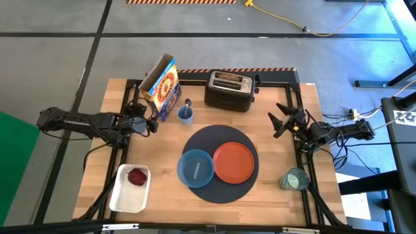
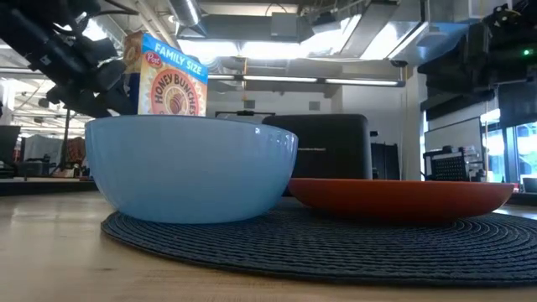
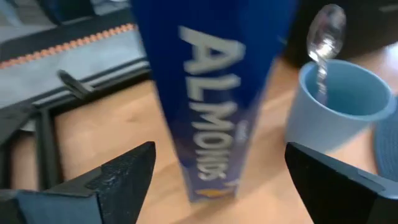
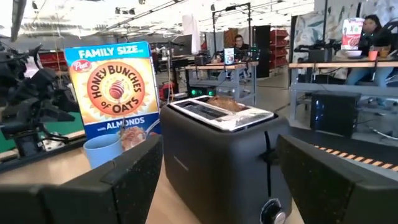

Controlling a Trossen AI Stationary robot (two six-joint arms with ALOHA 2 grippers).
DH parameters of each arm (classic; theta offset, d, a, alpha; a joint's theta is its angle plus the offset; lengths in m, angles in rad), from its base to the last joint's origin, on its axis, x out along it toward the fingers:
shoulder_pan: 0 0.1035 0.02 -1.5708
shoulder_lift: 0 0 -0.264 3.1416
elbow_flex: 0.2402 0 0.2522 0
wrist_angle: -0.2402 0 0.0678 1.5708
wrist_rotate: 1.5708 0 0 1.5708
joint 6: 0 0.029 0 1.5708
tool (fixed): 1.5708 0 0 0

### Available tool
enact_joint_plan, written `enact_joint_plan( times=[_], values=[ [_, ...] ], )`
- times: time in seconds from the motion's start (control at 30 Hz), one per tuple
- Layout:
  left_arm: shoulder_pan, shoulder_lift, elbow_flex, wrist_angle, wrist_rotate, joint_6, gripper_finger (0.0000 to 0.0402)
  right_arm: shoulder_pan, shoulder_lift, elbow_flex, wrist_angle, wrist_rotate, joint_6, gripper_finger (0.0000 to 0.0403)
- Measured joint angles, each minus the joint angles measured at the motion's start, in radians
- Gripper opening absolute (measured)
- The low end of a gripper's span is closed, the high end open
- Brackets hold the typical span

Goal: Arrange a breakfast setting
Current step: Pour the cereal from the cereal box into the blue bowl

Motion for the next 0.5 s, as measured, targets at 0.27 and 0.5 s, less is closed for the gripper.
enact_joint_plan(
  times=[0.27,0.5],
  values=[
    [0.073,0.009,0.000,0.028,0.003,0.008,0.0361,0.000,0.108,0.048,0.009,0.020,-0.017,0.0303],
    [0.087,0.061,0.000,0.070,0.055,0.008,0.0365,-0.001,0.197,0.047,0.034,0.028,0.030,0.0303]
  ],
)
